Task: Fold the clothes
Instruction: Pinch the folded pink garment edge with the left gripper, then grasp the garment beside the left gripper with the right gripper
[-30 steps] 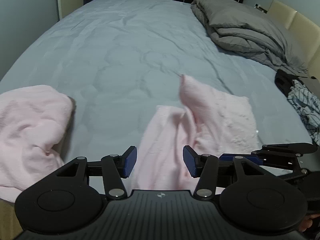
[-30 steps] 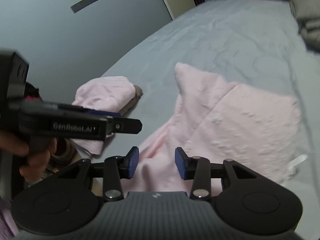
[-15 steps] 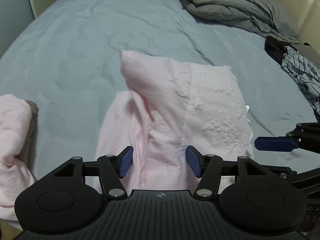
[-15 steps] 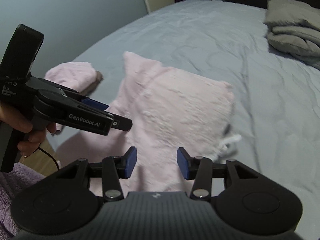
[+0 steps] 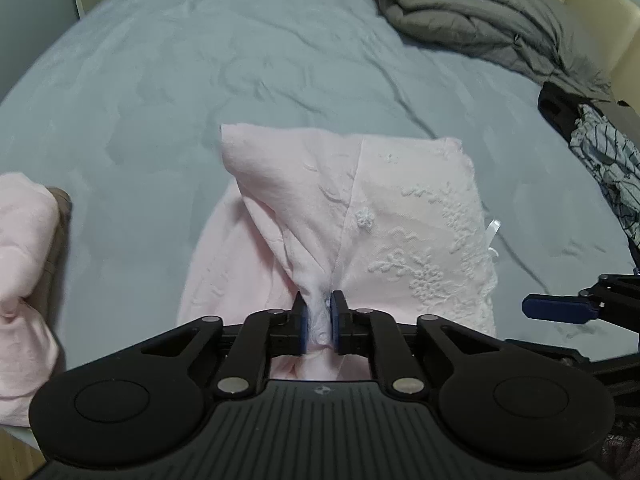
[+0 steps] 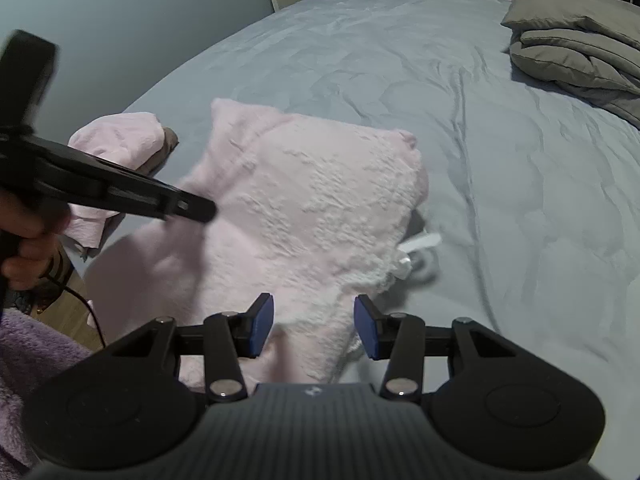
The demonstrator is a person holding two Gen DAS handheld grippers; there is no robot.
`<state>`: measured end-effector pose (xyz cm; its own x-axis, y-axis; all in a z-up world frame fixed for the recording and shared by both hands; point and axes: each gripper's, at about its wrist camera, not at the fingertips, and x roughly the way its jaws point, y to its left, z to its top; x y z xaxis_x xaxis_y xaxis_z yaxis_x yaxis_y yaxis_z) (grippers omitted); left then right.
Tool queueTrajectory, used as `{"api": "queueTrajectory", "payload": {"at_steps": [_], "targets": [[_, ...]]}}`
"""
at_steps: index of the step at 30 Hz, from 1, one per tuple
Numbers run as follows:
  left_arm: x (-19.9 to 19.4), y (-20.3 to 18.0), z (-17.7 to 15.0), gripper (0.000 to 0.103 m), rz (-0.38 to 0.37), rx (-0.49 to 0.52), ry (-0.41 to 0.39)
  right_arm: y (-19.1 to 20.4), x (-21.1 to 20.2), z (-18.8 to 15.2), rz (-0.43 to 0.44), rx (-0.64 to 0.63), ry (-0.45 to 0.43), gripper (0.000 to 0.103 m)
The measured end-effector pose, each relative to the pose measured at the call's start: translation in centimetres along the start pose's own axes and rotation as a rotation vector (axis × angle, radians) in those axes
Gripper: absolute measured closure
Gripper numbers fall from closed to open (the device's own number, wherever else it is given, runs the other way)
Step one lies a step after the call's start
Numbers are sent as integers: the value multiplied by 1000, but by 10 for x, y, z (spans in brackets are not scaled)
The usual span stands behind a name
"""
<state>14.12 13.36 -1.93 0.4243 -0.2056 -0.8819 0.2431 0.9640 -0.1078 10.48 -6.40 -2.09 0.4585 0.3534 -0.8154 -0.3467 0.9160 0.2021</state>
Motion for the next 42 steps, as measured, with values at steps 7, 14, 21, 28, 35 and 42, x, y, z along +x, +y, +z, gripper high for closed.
{"api": "queueTrajectory", "payload": {"at_steps": [7, 14, 21, 28, 35, 42], "targets": [[-17, 38, -5, 97, 60, -99, -27, -3, 4, 3, 13, 27, -11, 54], [-3, 65, -12, 80, 4, -148, -13, -9, 16, 8, 40, 94, -18, 48], [4, 74, -12, 45, 2, -108, -29, -23, 25, 14, 55, 227, -33, 39], [18, 84, -15, 37, -30, -108, 7, -31, 45, 16, 63, 304, -2, 36], [45, 100, -23, 43, -83, -179, 101, -40, 70, 16, 87, 372, 46, 36], [60, 103, -25, 47, -99, -219, 135, -32, 92, 15, 60, 367, 81, 37]]}}
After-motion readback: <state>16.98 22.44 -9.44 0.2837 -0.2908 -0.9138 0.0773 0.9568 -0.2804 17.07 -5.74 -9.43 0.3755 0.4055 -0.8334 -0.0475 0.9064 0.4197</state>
